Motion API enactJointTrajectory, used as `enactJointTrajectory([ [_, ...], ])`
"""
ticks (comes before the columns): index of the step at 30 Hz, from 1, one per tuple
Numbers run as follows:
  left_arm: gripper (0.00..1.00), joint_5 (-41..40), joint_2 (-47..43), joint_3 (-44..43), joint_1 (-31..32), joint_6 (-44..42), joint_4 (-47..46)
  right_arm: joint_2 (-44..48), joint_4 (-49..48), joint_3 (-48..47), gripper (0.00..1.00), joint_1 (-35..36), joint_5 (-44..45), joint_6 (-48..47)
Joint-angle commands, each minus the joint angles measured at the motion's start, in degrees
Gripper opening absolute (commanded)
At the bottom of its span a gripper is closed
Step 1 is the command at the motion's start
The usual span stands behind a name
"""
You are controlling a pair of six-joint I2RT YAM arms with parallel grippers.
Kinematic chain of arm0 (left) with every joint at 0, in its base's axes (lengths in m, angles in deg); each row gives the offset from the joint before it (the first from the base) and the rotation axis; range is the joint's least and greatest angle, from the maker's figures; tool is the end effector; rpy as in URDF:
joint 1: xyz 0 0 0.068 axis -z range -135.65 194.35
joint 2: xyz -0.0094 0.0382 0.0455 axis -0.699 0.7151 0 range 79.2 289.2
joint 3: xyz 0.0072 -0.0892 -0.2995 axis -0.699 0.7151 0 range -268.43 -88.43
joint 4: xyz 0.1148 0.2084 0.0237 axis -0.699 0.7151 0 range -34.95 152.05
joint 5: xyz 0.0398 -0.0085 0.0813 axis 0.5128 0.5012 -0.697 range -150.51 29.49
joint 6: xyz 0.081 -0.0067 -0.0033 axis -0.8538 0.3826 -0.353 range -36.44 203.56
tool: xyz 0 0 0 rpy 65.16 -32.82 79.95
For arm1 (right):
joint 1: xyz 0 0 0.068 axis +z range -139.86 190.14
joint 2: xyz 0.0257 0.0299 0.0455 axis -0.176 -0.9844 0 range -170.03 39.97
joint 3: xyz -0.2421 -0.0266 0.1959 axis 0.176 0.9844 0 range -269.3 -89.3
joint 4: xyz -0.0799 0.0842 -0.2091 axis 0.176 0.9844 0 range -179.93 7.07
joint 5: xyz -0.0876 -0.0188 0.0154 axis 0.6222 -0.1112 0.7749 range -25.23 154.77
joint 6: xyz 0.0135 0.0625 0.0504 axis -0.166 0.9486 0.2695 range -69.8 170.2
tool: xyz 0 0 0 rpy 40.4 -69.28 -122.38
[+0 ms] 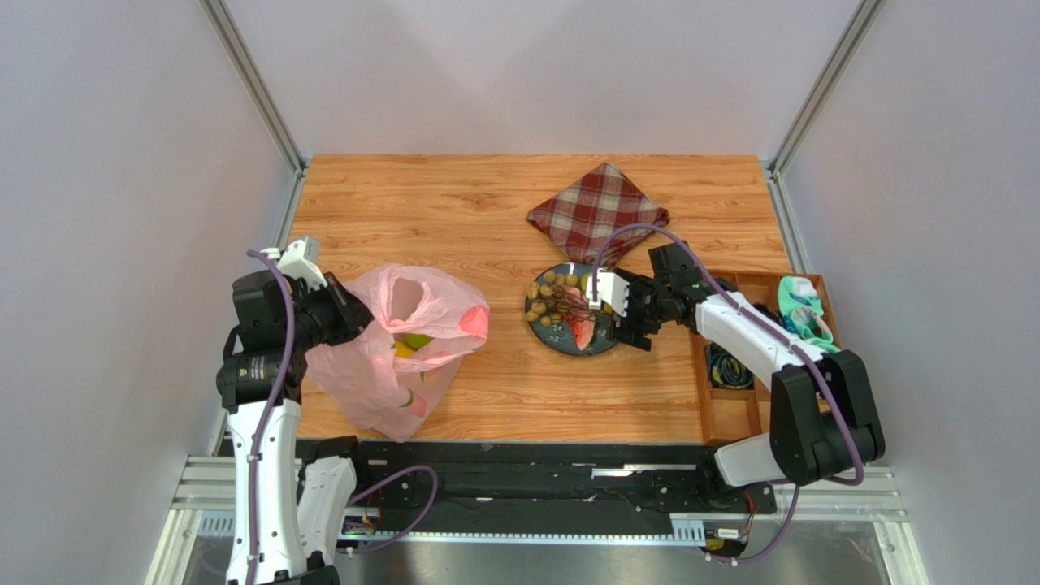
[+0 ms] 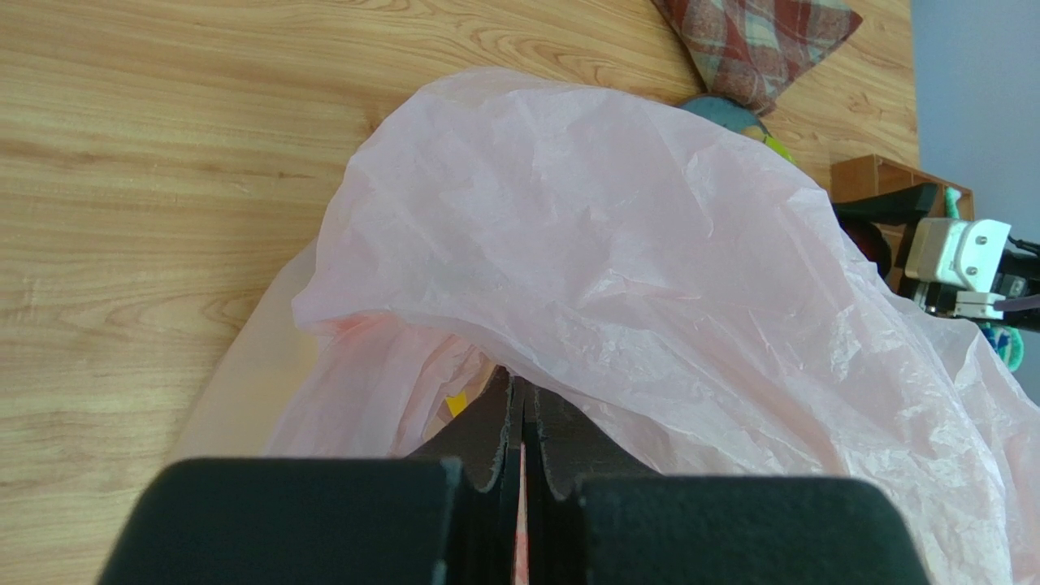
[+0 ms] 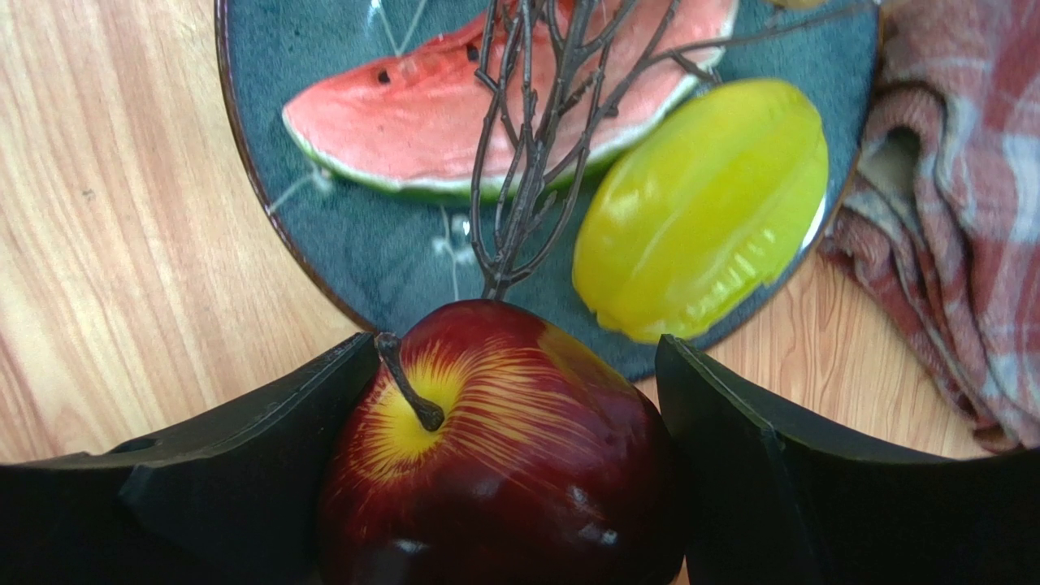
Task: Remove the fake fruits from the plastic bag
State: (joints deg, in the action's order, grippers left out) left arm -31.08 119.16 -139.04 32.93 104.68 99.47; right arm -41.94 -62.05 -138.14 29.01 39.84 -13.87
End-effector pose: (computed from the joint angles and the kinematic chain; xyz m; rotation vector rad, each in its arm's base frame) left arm 0.1098 -0.0132 0.3339 -0.3089 2.1220 -0.6517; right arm 0.2384 0.1130 0.2244 -1.7637 1.7793 0.2616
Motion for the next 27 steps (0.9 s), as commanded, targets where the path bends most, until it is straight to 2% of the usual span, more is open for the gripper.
enactJointTrajectory([
  [1, 0.00, -0.3, -0.1, 0.3, -0.9, -0.9, -0.6, -1.7, -5.4, -2.2, 0.43, 1.8, -0.6, -1.3],
  [4, 0.00, 0.0, 0.1, 0.7, -1.2, -0.7, -0.7, -3.3, -6.7, -2.0, 0.45, 2.3, 0.8, -1.1],
  [6, 0.00, 0.0, 0.0, 0.9, -1.3, -0.7, -0.5, -4.0, -8.1, -1.6, 0.56, 2.3, 1.5, -0.9],
  [7, 0.00, 0.0, 0.1, 0.9, -1.5, -0.7, -0.5, -4.0, -8.7, -1.3, 0.75, 2.3, 1.7, -0.9],
  [8, 0.00, 0.2, 0.1, 1.0, -1.5, -0.6, -0.5, -3.9, -9.1, -1.0, 1.00, 2.3, 2.0, -0.7],
  [14, 0.00, 0.7, 0.5, 0.7, -1.5, -0.6, -0.5, 0.0, -5.5, -2.7, 1.00, 2.3, 1.6, 3.6],
  [20, 0.00, 3.8, 1.2, 0.5, -1.5, -0.3, -1.4, 9.1, 4.7, -8.5, 1.00, 2.2, -1.8, 7.6],
  [22, 0.00, 4.1, 1.4, 0.4, -1.5, -0.5, -1.0, 11.4, 7.5, -11.3, 1.00, 2.2, -4.6, 12.2],
  [23, 0.00, 4.1, 1.5, 0.4, -1.5, -0.5, -0.5, 11.7, 8.2, -15.5, 1.00, 2.3, -5.8, 15.4],
  [25, 0.00, 4.6, 1.9, 0.5, -1.5, -0.4, -0.1, 11.2, 9.2, -20.8, 1.00, 2.4, -12.0, 29.5],
  [26, 0.00, 4.7, 2.0, 0.8, -1.6, -0.2, -0.1, 9.3, 8.5, -27.2, 1.00, 2.7, -14.6, 35.4],
  [27, 0.00, 4.8, 2.0, 0.9, -1.5, -0.1, -0.2, 7.7, 7.1, -30.1, 1.00, 3.4, -18.0, 46.2],
])
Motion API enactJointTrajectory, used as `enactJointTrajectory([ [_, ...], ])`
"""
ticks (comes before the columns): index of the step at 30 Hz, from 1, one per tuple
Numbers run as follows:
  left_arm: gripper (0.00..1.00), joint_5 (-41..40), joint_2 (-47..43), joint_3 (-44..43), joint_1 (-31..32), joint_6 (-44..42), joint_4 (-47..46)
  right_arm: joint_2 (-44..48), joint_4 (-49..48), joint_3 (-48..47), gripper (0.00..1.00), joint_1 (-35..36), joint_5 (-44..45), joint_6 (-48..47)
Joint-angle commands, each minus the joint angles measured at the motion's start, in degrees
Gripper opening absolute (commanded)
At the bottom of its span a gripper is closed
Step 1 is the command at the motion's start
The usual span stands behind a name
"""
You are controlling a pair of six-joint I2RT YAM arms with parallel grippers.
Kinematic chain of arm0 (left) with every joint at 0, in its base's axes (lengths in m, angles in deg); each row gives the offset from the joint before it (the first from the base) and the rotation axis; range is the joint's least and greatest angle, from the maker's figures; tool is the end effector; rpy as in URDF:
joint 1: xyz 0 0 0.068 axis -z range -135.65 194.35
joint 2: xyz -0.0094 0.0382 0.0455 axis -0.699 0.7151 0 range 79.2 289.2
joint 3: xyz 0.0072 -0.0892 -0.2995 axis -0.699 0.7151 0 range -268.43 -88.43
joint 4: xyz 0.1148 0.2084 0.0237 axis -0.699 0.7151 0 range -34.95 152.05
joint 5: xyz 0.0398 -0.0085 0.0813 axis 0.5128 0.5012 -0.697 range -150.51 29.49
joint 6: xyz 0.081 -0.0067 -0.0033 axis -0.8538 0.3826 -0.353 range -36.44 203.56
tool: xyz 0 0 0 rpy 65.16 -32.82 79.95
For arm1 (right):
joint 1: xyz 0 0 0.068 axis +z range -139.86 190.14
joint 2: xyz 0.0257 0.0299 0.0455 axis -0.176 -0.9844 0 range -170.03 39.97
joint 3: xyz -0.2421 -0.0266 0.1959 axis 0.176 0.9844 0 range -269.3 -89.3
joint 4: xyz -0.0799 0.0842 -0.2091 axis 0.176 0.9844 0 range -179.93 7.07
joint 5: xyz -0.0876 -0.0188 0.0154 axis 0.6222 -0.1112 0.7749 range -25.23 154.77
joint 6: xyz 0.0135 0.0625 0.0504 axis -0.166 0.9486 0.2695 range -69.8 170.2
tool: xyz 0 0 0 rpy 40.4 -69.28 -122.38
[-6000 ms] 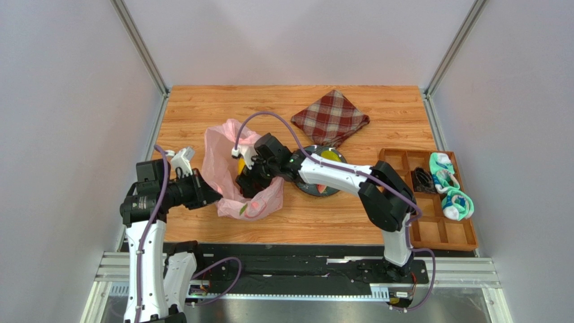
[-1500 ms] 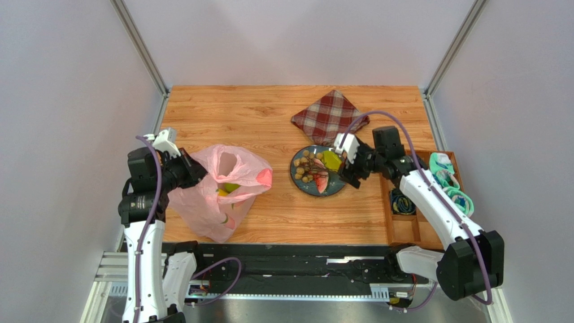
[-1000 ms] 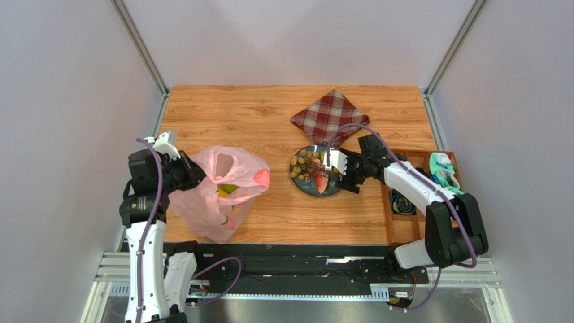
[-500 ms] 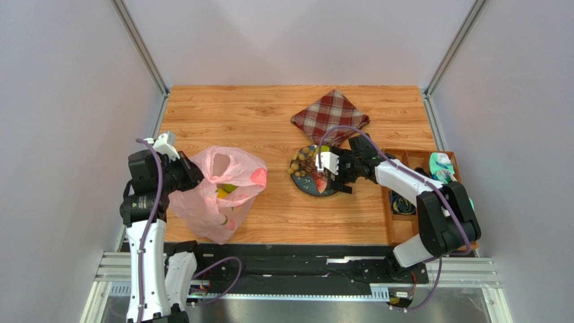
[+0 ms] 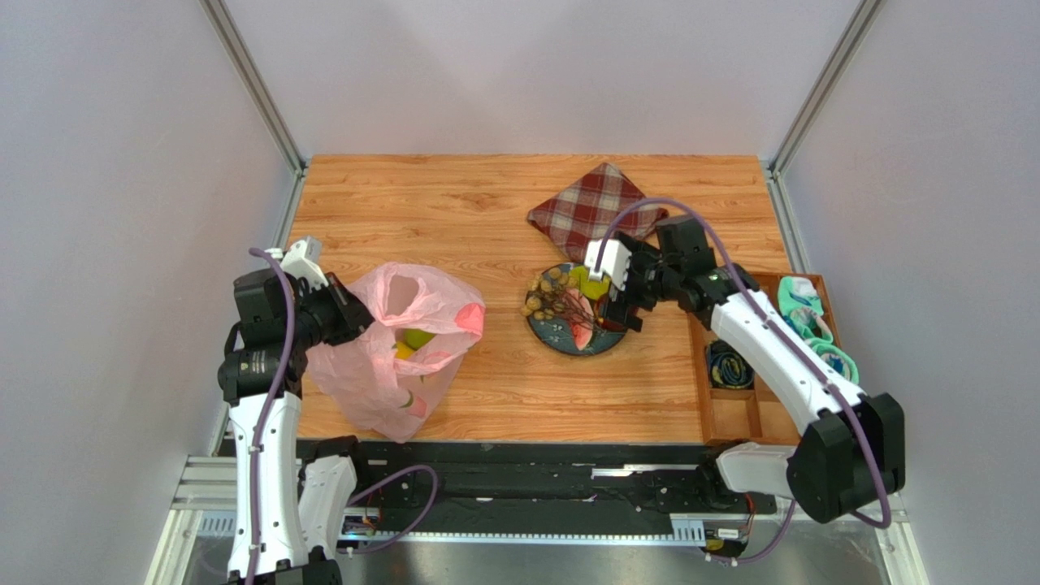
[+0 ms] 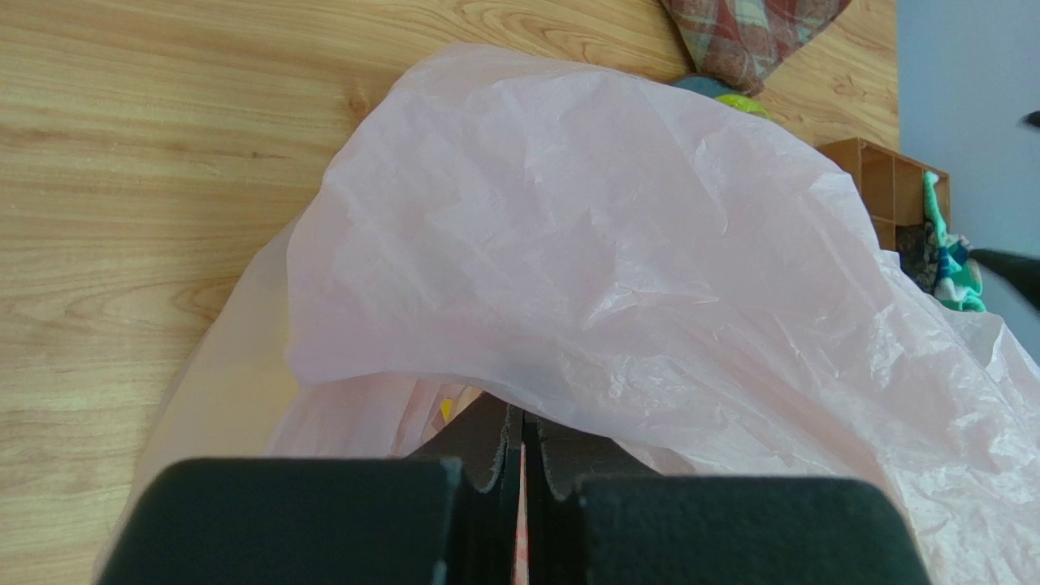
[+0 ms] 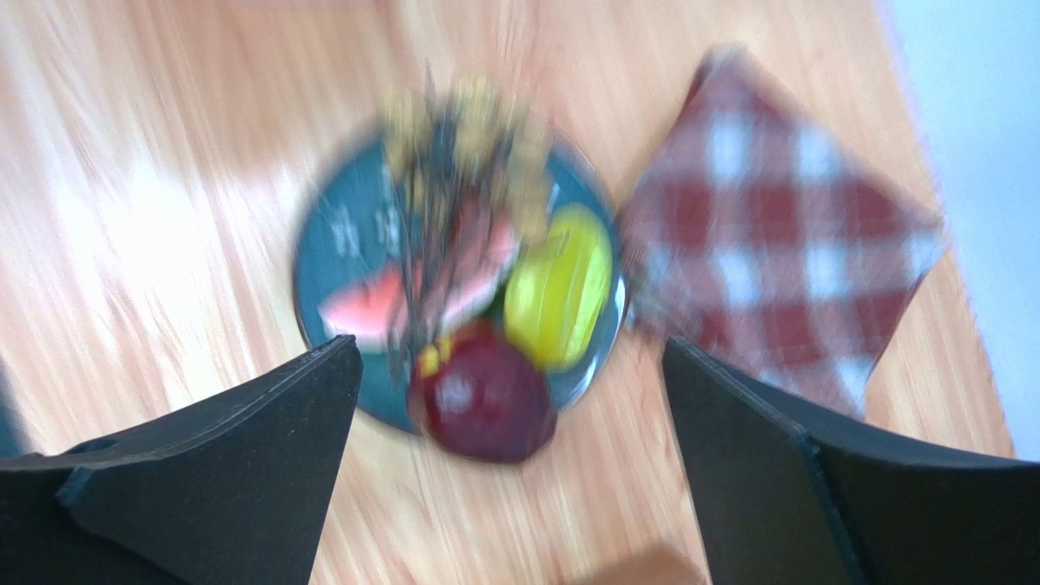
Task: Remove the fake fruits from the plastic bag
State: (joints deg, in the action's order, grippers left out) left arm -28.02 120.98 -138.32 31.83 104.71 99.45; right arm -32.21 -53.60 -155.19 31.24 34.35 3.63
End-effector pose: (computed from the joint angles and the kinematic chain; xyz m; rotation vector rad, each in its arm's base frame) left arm 0.1162 -0.0131 0.3282 -0.3196 2.1530 -0.7077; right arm 0.2225 0.1243 0.3478 -1.4454 1.6841 0.3714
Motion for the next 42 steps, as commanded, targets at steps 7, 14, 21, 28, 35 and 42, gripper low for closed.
enactJointTrajectory([
  [7, 0.00, 3.0, -0.3, 0.5, -0.5, 0.8, -0.6, -13.6, -8.5, -30.1, 1.00, 20.0, -11.0, 35.0],
  [14, 0.00, 3.3, -2.0, 0.1, -0.5, 1.1, 0.0, -17.6, -11.2, -30.0, 1.00, 33.1, -5.2, 18.3],
  [21, 0.00, 4.0, -3.0, 0.8, 0.5, 1.7, -0.3, -23.4, -18.0, -30.0, 0.94, 43.3, 10.9, 8.9],
  [28, 0.00, 4.0, 1.1, -4.5, 2.8, 2.7, -6.2, -29.2, -20.5, -34.6, 0.00, 39.1, 17.1, 11.1],
  [35, 0.00, 10.0, 21.3, -32.5, 4.3, -5.5, -3.3, -42.3, -24.1, -60.0, 0.00, 26.3, 17.9, 21.9],
  [42, 0.00, 7.6, 31.2, -64.9, 4.2, -15.5, 4.6, -41.1, -29.5, -65.4, 0.00, 25.1, 18.5, 25.2],
])
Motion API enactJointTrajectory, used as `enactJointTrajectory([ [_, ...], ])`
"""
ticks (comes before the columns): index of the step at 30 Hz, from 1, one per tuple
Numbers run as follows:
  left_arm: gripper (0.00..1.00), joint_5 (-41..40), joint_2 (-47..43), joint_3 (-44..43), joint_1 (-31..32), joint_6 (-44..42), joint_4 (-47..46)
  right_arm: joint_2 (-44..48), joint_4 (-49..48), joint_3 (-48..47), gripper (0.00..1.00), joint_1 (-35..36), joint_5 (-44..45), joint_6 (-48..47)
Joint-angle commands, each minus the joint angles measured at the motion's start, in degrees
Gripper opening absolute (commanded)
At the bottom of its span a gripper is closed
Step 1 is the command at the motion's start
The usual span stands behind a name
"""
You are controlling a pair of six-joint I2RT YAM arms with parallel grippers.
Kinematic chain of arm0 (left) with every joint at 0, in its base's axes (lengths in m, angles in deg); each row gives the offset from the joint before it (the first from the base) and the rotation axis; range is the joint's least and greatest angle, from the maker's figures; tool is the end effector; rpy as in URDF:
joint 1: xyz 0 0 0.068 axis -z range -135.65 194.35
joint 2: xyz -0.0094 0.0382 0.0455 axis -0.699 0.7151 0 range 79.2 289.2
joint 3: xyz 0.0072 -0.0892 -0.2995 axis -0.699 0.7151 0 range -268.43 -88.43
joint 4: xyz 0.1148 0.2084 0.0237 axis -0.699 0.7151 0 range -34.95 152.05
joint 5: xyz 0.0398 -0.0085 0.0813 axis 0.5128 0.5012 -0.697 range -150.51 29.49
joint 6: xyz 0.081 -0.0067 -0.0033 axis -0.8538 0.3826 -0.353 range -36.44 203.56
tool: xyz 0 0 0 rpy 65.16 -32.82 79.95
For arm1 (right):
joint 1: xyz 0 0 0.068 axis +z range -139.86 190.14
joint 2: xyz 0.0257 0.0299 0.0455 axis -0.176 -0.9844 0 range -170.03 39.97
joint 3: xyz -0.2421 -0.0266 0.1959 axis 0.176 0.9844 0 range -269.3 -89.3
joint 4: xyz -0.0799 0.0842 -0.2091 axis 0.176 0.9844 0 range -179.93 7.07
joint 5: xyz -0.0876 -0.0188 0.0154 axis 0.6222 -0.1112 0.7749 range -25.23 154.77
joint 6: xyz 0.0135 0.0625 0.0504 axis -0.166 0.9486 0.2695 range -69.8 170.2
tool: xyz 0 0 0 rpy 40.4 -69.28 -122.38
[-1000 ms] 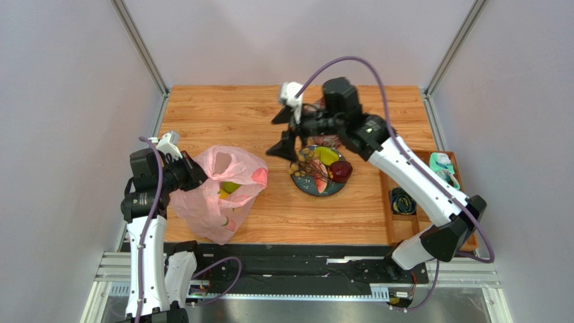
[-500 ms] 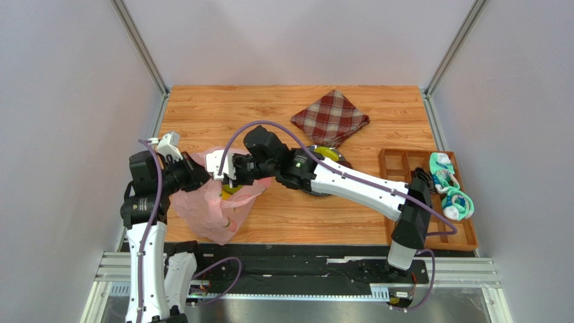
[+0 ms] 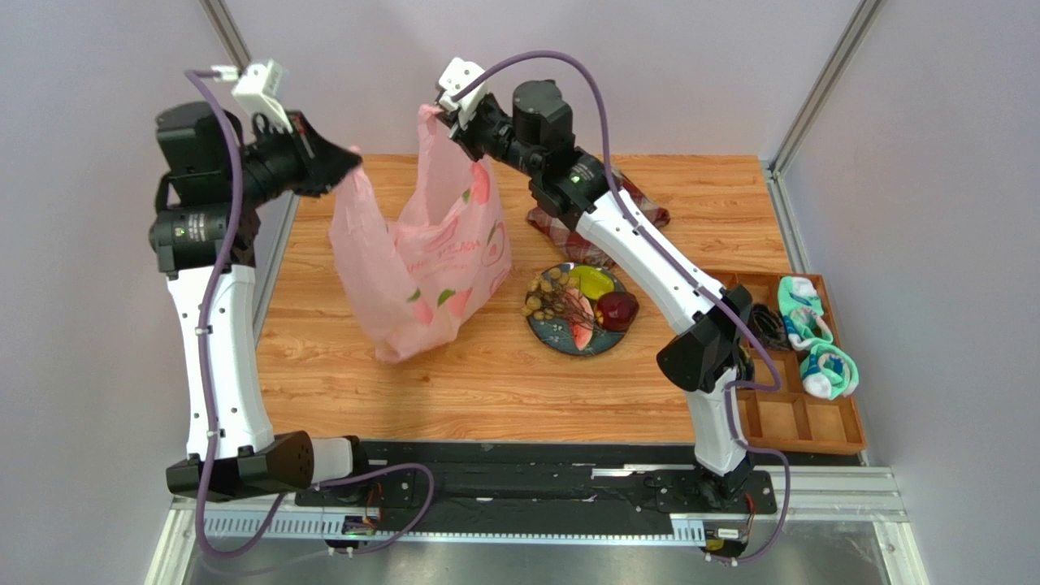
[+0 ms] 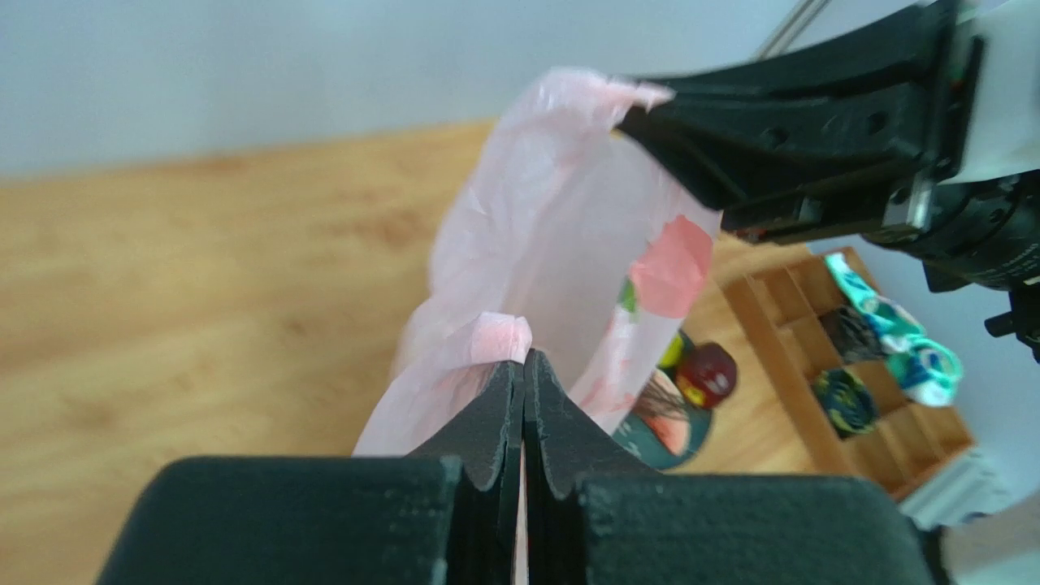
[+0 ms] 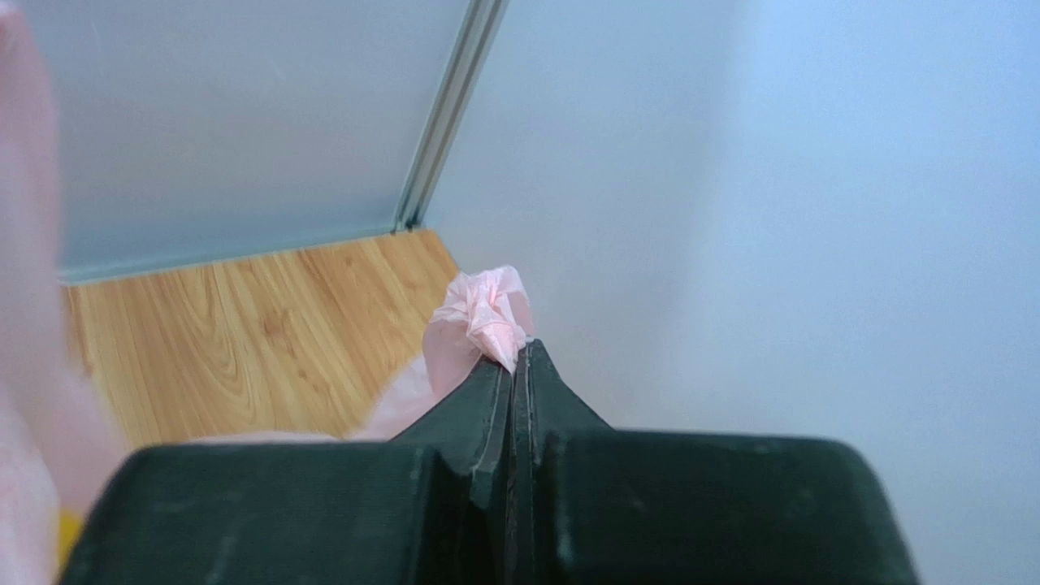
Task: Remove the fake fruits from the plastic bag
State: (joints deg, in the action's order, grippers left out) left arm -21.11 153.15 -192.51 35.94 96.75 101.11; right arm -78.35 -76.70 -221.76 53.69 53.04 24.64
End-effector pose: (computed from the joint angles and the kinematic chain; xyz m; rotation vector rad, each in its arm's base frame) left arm 0.2246 -0.0121 0.5341 0.1384 1.8335 -0.6909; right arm 0.3579 0.3602 0.4963 -1.0196 1.1933 0.4065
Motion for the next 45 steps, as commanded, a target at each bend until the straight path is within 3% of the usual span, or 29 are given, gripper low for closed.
enactJointTrajectory([
  [1, 0.00, 0.9, -1.6, -10.8, 0.1, -9.8, 4.3, 8.9, -6.5, 7.5, 0.00, 2.8, -1.1, 4.4],
  [3, 0.00, 0.1, -2.8, -10.1, 0.1, -12.3, 7.6, 12.8, -3.8, 14.6, 0.00, 2.8, -4.3, 5.0],
  [6, 0.00, 0.6, -6.2, 0.8, 0.1, -16.9, 20.8, 22.1, -0.1, 32.4, 0.00, 2.7, -7.5, 6.0],
  [8, 0.32, 1.2, -8.7, 7.4, 0.1, -20.3, 26.2, 28.5, 0.9, 45.9, 0.00, 2.8, -10.8, 5.7],
  [10, 0.62, 0.7, -11.3, 15.9, 0.1, -19.5, 29.4, 31.2, 1.2, 52.3, 0.00, 2.8, -12.4, 6.6],
  [11, 0.72, 2.8, -12.1, 17.7, 0.1, -19.6, 29.8, 32.4, 0.8, 54.1, 0.00, 2.6, -11.4, 7.7],
  [14, 0.84, 8.8, -14.2, 19.8, 0.4, -18.2, 25.3, 30.2, -1.1, 54.4, 0.00, -0.3, -9.6, 14.2],
  [17, 0.82, 10.7, -10.4, 15.3, 4.4, -14.9, 20.4, 26.8, -2.9, 52.0, 0.00, -3.3, -13.1, 21.3],
  [20, 0.75, 12.5, -4.1, 8.6, 8.0, -16.1, 20.0, 24.9, -3.8, 50.0, 0.00, -4.5, -15.6, 27.2],
  [23, 0.65, 13.9, 0.6, 7.4, 11.2, -19.2, 19.8, 24.6, -4.7, 49.0, 0.00, -5.9, -14.3, 33.3],
  [25, 0.59, 14.3, 3.2, 8.4, 13.3, -19.3, 17.5, 25.2, -5.4, 48.0, 0.00, -6.3, -14.6, 33.9],
  [29, 0.52, 10.7, 4.6, 15.5, 16.4, -11.4, 1.8, 23.9, -3.2, 45.5, 0.00, -6.3, -15.3, 35.7],
  [32, 0.37, 7.5, 5.1, 21.5, 17.5, -2.9, -9.3, 23.1, -2.1, 46.2, 0.00, -6.2, -12.0, 38.9],
  [34, 0.29, 6.1, 5.5, 23.3, 18.3, -0.7, -11.6, 21.9, -0.2, 45.8, 0.00, -6.4, -12.4, 39.5],
  [38, 0.31, -1.3, 8.8, 28.8, 19.2, 3.7, -17.5, 23.2, -2.9, 48.6, 0.00, -5.9, -15.5, 40.0],
  [41, 0.32, -7.4, 14.4, 28.3, 19.2, 8.4, -20.5, 26.5, -3.5, 50.6, 0.00, -5.4, -18.6, 39.9],
  [43, 0.36, -10.6, 17.2, 28.5, 19.9, 8.2, -22.2, 28.0, -2.8, 53.5, 0.00, -5.3, -23.9, 37.4],
  [45, 0.37, -17.0, 18.8, 31.5, 19.8, 8.5, -20.5, 30.1, -2.9, 57.1, 0.00, -5.3, -23.9, 38.0],
])
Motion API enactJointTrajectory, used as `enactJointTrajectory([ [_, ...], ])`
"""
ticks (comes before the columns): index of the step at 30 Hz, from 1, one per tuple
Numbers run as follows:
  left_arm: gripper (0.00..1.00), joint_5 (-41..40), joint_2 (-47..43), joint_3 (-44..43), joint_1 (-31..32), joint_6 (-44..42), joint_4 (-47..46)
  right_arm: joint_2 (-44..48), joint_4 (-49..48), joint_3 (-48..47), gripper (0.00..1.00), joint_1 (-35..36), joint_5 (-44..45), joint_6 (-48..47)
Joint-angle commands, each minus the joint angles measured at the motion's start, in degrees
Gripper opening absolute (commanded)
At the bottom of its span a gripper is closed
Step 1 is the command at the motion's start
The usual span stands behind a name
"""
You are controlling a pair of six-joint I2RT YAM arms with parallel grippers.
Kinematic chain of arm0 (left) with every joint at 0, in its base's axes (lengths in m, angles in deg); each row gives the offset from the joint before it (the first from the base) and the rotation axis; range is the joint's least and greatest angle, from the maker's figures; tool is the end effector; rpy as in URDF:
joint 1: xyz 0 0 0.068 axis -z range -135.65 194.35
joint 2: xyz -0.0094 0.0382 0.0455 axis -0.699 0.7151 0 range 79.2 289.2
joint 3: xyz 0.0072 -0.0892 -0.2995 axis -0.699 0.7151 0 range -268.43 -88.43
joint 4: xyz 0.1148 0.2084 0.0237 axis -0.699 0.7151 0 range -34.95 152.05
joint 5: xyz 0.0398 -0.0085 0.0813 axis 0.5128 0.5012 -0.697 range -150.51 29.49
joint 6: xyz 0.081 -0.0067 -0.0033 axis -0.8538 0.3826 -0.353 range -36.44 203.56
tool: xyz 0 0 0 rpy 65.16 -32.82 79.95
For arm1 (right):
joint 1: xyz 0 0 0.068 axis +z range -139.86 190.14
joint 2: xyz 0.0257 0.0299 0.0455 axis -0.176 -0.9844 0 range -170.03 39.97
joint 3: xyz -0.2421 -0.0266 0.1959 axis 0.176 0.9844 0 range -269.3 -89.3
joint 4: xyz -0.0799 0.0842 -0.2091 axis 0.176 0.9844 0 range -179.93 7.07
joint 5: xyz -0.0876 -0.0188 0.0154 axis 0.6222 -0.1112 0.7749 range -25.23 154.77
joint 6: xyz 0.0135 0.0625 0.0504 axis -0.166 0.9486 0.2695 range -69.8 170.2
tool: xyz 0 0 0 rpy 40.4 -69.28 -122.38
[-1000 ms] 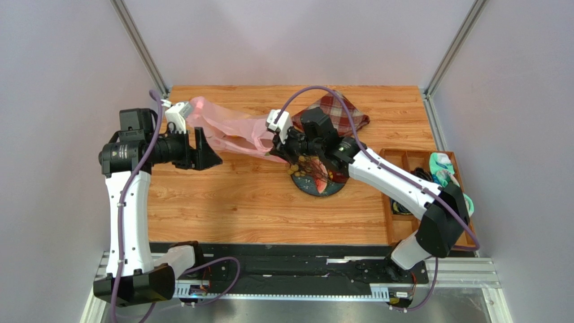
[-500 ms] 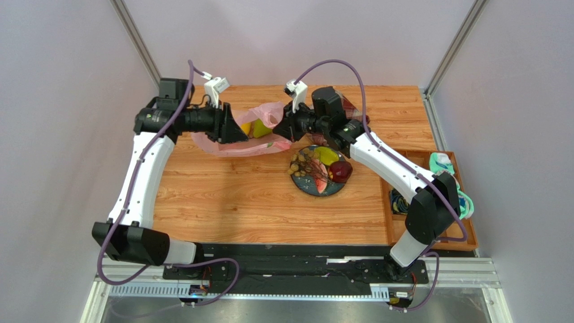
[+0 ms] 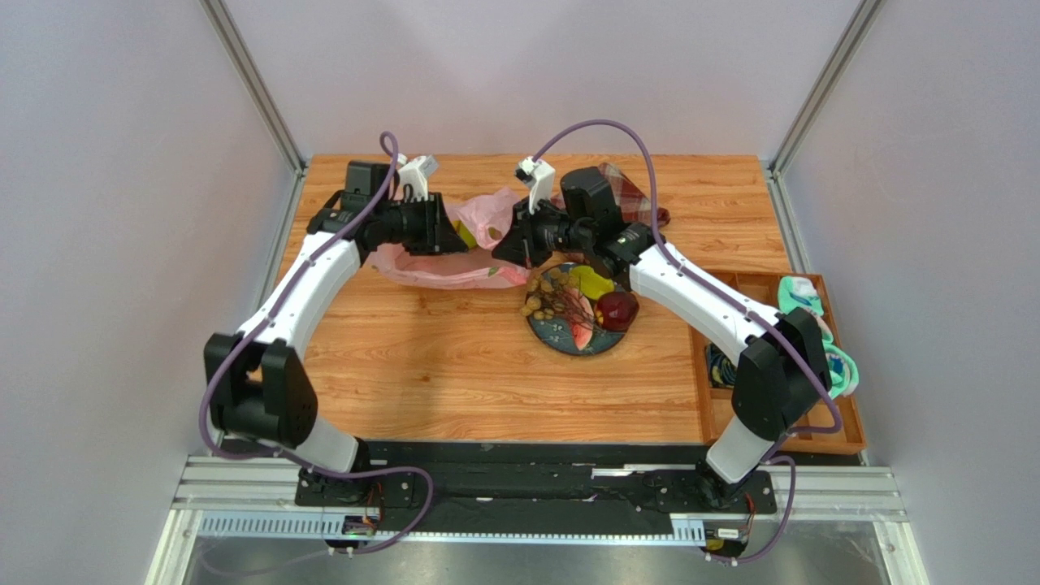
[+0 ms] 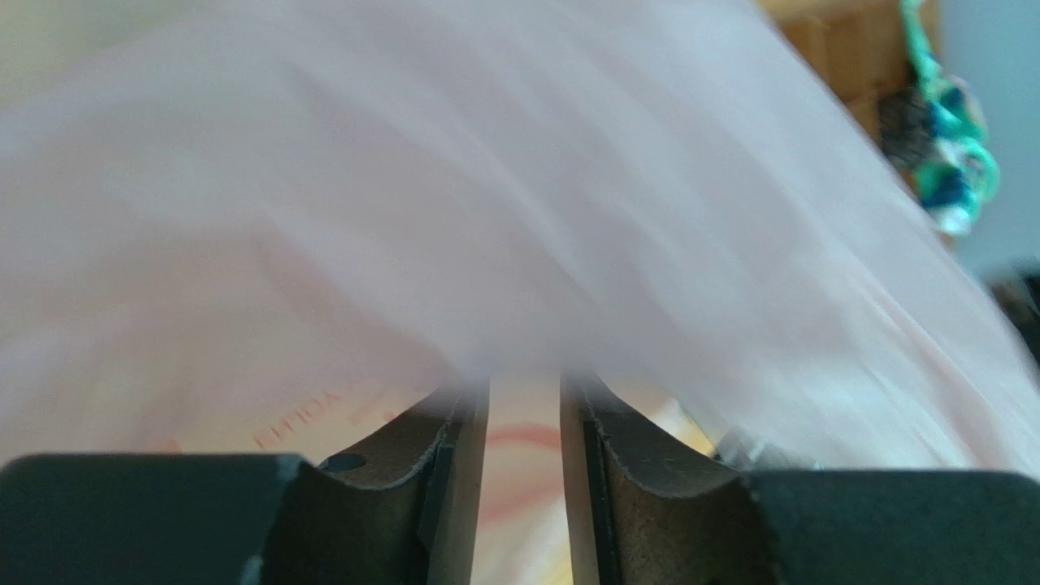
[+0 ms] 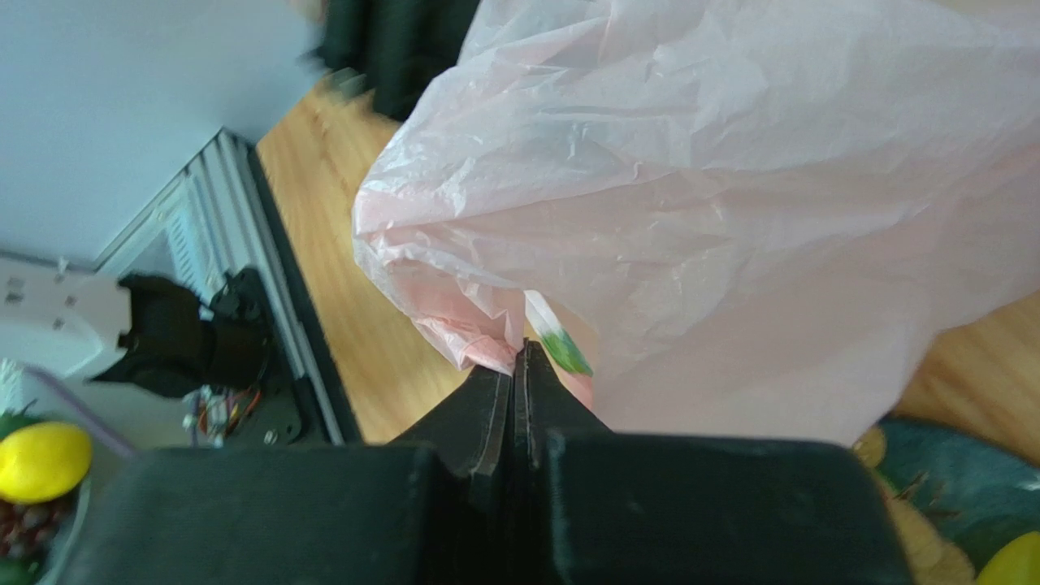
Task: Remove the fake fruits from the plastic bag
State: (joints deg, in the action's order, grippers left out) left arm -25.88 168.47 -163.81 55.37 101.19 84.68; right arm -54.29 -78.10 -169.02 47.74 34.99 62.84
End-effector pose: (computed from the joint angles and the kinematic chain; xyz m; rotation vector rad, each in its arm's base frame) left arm 0.3269 -0.1046 0.3326 0.1772 2.3460 -0.9521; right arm 0.2899 0.2676 0.3600 -0.7951 1.9834 1.0629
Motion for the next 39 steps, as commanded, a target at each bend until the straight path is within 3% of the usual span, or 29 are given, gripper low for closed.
enactJointTrajectory([
  [1, 0.38, -19.4, 3.1, 4.3, 0.0, 4.9, -2.1, 6.8, -2.2, 5.4, 0.00, 0.5, -5.5, 1.7],
  [3, 0.41, -22.5, -0.9, 9.2, -2.2, 10.3, 6.0, 8.6, -3.3, 6.6, 0.00, 0.6, -5.7, 4.0],
  [6, 0.53, -26.5, -8.4, 14.8, -4.6, 18.0, 18.2, 10.9, -0.6, 6.2, 0.00, 1.1, -8.0, -0.1],
  [9, 0.45, -32.0, -17.8, 19.8, -6.0, 23.1, 26.3, 14.1, 3.6, 5.4, 0.00, 1.1, -6.7, -3.3],
  [12, 0.38, -28.0, -24.2, 24.2, -8.6, 22.6, 26.4, 16.9, 8.7, 5.4, 0.00, 1.2, -8.4, -4.4],
  [16, 0.39, -13.5, -27.4, 26.2, -6.8, 16.8, 13.5, 13.5, 10.5, 6.3, 0.00, 0.3, -8.4, -1.0],
  [19, 0.43, -8.3, -25.6, 24.2, -0.1, 7.0, 6.5, 10.1, 6.7, 6.2, 0.00, 0.0, -9.0, 3.2],
  [22, 0.60, -8.3, -19.0, 19.7, 3.8, 4.8, 5.0, 6.9, 4.8, 4.1, 0.00, -0.1, -10.6, 3.8],
  [25, 0.65, -12.6, -13.9, 16.6, 4.4, 4.7, 2.1, 6.7, 3.6, 2.6, 0.00, 0.0, -9.7, 3.4],
  [31, 0.67, -22.4, -1.1, 7.9, 4.4, 0.7, 0.9, 9.0, 6.3, 2.2, 0.00, -0.2, -8.1, -0.2],
  [34, 0.67, -22.8, 4.4, 4.6, 4.5, -0.6, 1.0, 9.9, 6.9, 3.1, 0.00, -1.0, -7.5, -1.0],
  [39, 0.68, -29.6, 8.0, 3.5, 5.4, -2.7, -0.6, 10.9, 6.4, 4.7, 0.00, -2.2, -7.5, -1.0],
])
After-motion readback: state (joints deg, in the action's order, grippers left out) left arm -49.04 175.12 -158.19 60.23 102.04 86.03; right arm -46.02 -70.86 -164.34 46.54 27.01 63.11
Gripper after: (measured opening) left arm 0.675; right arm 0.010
